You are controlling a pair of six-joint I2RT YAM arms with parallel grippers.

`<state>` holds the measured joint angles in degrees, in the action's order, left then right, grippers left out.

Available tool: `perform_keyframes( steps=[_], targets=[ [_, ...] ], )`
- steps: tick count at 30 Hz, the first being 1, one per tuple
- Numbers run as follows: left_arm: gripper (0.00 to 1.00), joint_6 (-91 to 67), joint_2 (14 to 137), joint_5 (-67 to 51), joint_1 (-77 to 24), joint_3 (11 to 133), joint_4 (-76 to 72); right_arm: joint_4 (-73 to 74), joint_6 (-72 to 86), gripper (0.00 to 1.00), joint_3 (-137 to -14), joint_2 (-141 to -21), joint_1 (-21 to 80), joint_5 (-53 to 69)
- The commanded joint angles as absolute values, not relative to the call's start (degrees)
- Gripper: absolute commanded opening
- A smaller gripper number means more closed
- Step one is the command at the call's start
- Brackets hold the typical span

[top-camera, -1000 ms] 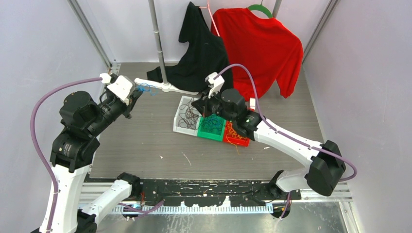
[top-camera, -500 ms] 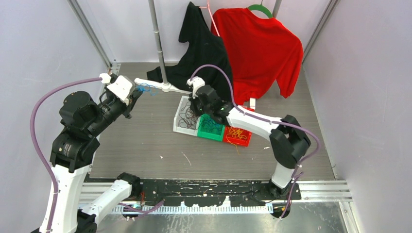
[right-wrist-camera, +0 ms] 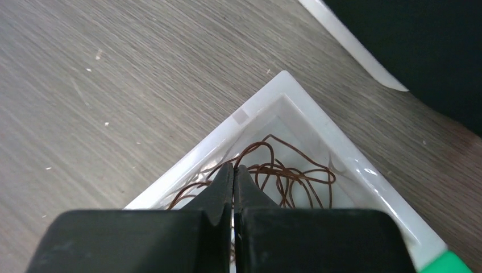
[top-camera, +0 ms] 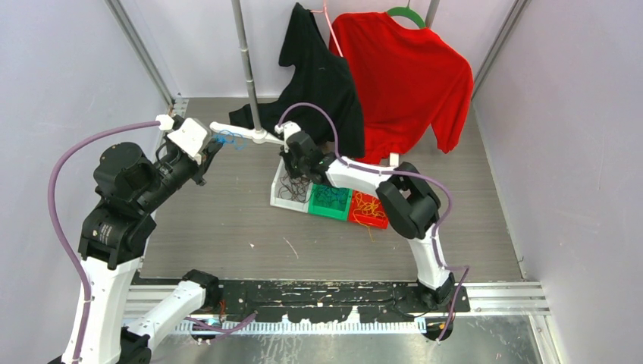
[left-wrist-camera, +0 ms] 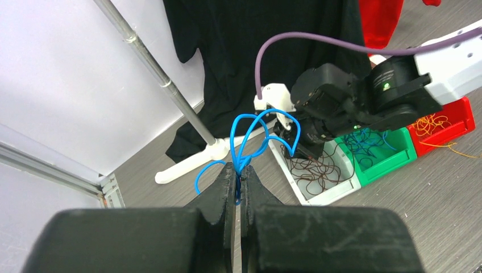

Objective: Untangle the cables

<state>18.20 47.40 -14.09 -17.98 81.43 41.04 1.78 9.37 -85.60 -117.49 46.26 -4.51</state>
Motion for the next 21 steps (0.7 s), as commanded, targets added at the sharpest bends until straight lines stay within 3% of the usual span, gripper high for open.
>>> perform_keyframes(
  steps=[1, 11, 21],
  targets=[
    [0.02, 18.1, 47.1, -14.6, -17.7, 81.4, 38.9, 1.5, 9.9, 0.01, -89.6, -121.3, 46.0, -5.1],
    [0.02, 18.1, 47.2, -14.9, -17.7, 81.8, 38.9, 1.3, 12.8, 0.01, -89.0, -124.0, 49.1, 1.1],
    [0.02, 18.2, 46.8, -14.6, -17.7, 82.2, 39.6, -4.1, 20.9, 0.01, -93.5, -125.1, 54.5, -0.9]
  ],
)
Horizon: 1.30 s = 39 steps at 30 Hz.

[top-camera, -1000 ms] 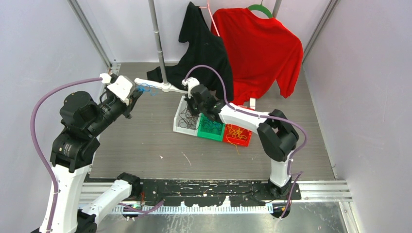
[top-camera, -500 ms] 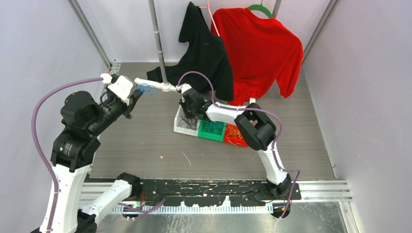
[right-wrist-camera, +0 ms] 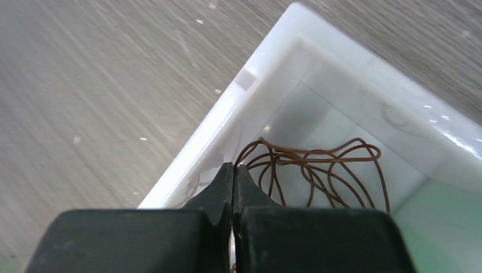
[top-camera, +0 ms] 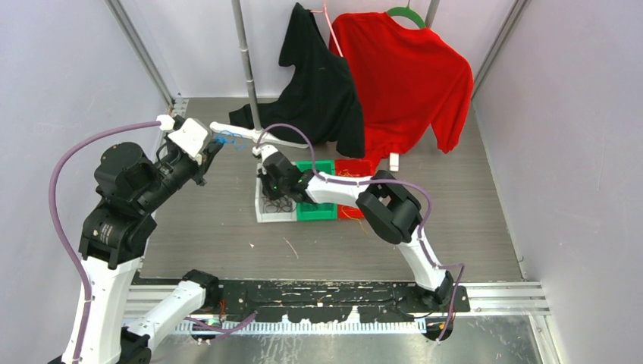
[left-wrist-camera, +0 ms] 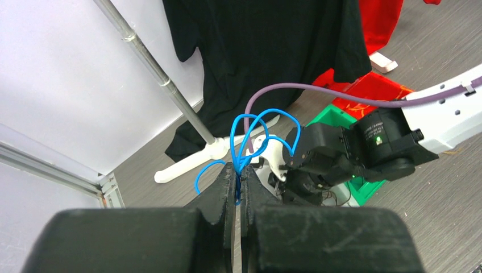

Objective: Untangle the cables

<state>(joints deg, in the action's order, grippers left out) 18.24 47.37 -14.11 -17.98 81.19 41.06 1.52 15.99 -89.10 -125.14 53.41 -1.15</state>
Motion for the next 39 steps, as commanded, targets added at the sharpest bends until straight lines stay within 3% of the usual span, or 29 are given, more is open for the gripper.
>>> perform_keyframes(
  steps=[1, 7, 12, 21, 30, 39],
  targets=[
    [0.02, 18.1, 46.8, -14.6, -17.7, 82.2, 39.7, -4.1, 21.6, 0.02, -94.2, -125.2, 54.5, -1.3],
    [0.02, 17.8, 45.9, -15.2, -17.7, 79.8, 40.0, -3.7, 21.9, 0.42, -94.9, -120.4, 53.4, -2.0],
    [0.01, 17.3, 45.9, -15.8, -17.7, 78.1, 39.7, -3.5, 22.0, 0.57, -90.4, -114.3, 50.7, 0.2],
    [0.0, 17.7, 46.9, -24.5, -17.7, 73.7, 39.8, -2.1, 25.3, 0.65, -82.9, -100.8, 44.6, 5.8],
    [0.0, 16.7, 60.8, -39.3, -18.4, 66.5, 31.7, -1.1, 22.8, 0.71, -62.6, -73.4, 33.5, -9.4],
    [0.0, 25.6, 80.7, -36.9, -26.2, 72.3, 30.0, 0.1, 20.0, 0.75, -51.6, -60.1, 30.1, -19.1]
  ],
)
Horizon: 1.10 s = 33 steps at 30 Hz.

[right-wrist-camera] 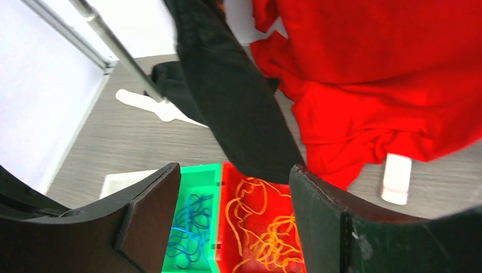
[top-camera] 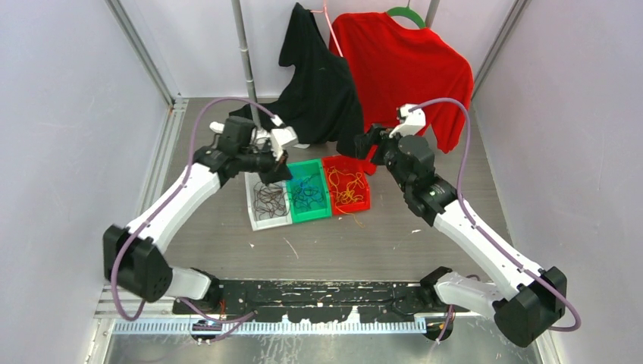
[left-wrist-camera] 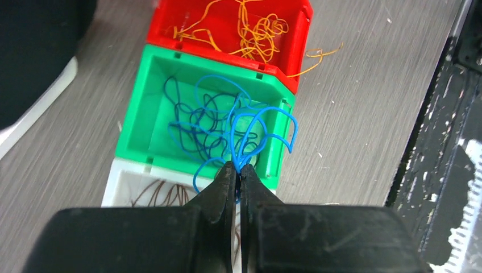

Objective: Untangle the cables

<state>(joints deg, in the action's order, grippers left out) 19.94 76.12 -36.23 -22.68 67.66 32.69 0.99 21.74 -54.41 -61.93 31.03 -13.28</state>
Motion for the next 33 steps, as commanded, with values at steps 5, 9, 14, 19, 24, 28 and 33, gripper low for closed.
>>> perform_keyframes(
  steps=[5, 9, 14, 19, 24, 28, 33],
  targets=[
    [0.0, 35.6, 90.8, -32.4, -31.1, 77.6, 34.6, -1.0, 20.8, 0.75, -48.7, -59.2, 28.6, -20.1],
    [0.0, 41.4, 96.6, -28.3, -31.9, 80.9, 37.5, -1.2, 21.2, 0.75, -47.5, -58.3, 28.4, -20.5],
    [0.01, 47.7, 99.3, -22.2, -31.9, 80.5, 40.3, -0.5, 21.3, 0.75, -47.3, -56.9, 28.2, -20.8],
    [0.5, 49.4, 99.2, -18.1, -31.8, 80.8, 43.3, 1.0, 21.9, 0.75, -48.8, -56.7, 28.2, -20.2],
    [0.86, 47.2, 98.3, -20.5, -31.7, 86.8, 49.3, 4.0, 22.3, 0.75, -50.6, -56.2, 28.3, -20.6],
    [1.0, 44.0, 97.8, -24.0, -31.4, 95.0, 56.9, 6.7, 21.6, 0.75, -51.9, -55.4, 28.3, -21.7],
    [1.0, 44.7, 97.0, -26.5, -30.8, 101.1, 65.9, 10.1, 21.1, 0.77, -53.6, -55.0, 28.2, -22.8]
  ],
)
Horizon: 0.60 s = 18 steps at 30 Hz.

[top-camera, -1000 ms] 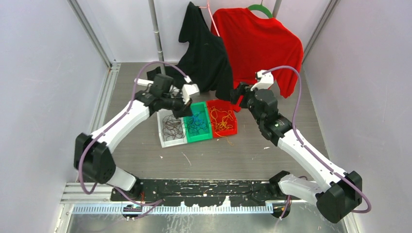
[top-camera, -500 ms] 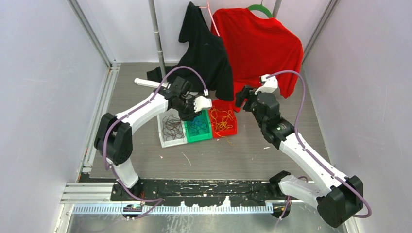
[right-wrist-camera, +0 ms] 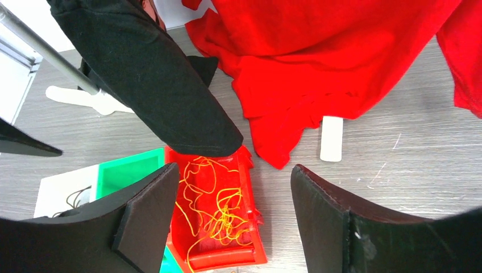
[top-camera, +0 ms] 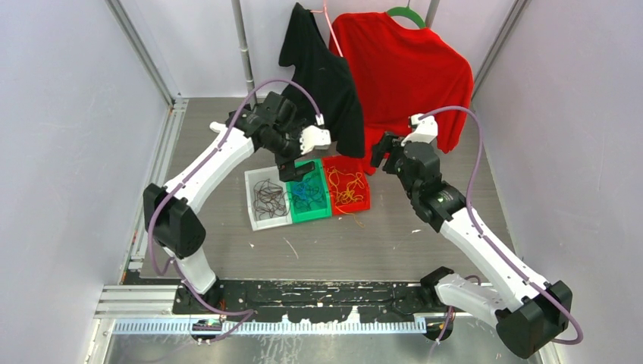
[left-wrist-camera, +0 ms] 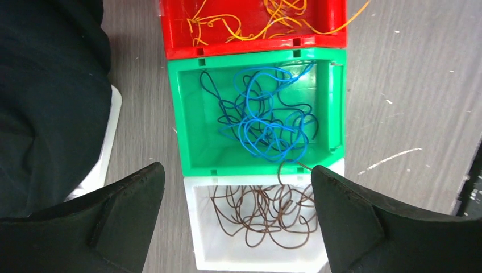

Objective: Untangle the cables

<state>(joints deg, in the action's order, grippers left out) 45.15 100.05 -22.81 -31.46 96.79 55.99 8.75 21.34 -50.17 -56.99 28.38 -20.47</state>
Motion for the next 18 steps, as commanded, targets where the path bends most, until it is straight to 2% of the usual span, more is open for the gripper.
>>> perform_keyframes(
  steps=[1, 3, 5, 6, 9, 15, 18],
  targets=[
    [1.0, 44.2, 96.8, -26.5, -30.4, 102.1, 67.1, 10.6, 20.9, 0.77, -53.7, -54.7, 28.2, -23.3],
    [0.99, 41.4, 96.2, -27.0, -28.1, 104.4, 68.8, 11.1, 20.5, 0.81, -53.5, -53.8, 28.2, -24.5],
    [1.0, 36.1, 94.9, -29.0, -23.6, 105.7, 68.9, 11.0, 20.2, 0.97, -52.7, -52.9, 28.2, -27.7],
    [1.0, 33.4, 93.9, -30.1, -20.8, 105.7, 68.5, 11.1, 20.1, 1.0, -52.3, -52.6, 28.2, -29.6],
    [1.0, 26.7, 87.7, -31.9, -10.8, 98.8, 61.9, 10.3, 20.9, 1.0, -50.1, -52.0, 28.1, -37.5],
    [0.99, 15.9, 68.4, -29.8, 5.6, 67.9, 35.8, 6.2, 25.1, 1.0, -41.0, -50.7, 25.7, -49.8],
    [0.99, 11.9, 64.2, -29.2, 10.9, 56.6, 27.1, -5.1, 21.0, 1.0, -32.2, -49.2, 25.3, -58.9]
  ],
)
